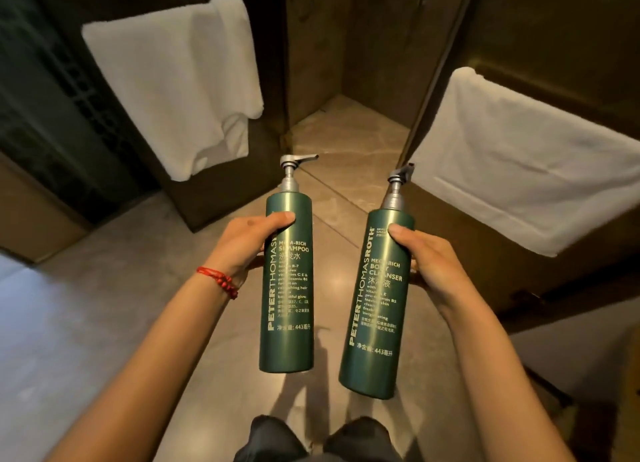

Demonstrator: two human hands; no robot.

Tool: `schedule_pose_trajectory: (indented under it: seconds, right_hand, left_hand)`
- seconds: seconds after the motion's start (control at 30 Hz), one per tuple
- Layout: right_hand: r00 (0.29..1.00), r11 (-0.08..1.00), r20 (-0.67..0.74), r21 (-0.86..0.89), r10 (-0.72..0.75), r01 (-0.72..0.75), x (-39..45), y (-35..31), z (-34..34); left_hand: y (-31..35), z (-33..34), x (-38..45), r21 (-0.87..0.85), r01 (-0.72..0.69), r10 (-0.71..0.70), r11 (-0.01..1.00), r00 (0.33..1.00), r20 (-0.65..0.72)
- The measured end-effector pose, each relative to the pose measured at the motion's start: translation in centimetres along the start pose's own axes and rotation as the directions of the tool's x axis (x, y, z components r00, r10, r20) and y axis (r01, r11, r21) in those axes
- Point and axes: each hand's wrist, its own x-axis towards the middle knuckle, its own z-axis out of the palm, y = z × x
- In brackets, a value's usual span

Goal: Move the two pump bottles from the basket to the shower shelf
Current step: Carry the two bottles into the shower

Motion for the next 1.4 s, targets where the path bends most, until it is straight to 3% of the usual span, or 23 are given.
schedule_pose_trajectory:
  seconds: [0.33,0.83,1.03,1.4]
  right_hand:
    - [0.997,1.0,0.081,0.003,0.015,-0.015,10.2,-1.1,2.4]
    - [0.998,0.996,0.047,0.069,0.044,-0.047,30.1,-7.8,-1.4]
    - [0.997,0.993,-0.032,0.093,0.077,-0.074,39.4,-9.3,-0.8]
    - [0.982,0.993,-0.176,0.104,0.075,-0.058,57.0,-14.0,2.1]
  left_hand:
    - [0.0,-1.4,7.2,-0.098,0.01,-0.025,0.995,0.987,-0.156]
    - [8.5,2.7,25.5,-0.083,-0.044,0.03,0.996,0.986,-0.165]
    - [11.4,1.9,36.4,-0.08,-0.044,0.034,0.996,0.992,-0.119]
    - [19.9,1.2,58.2,-0.072,0.058,-0.05,0.996,0.994,0.101]
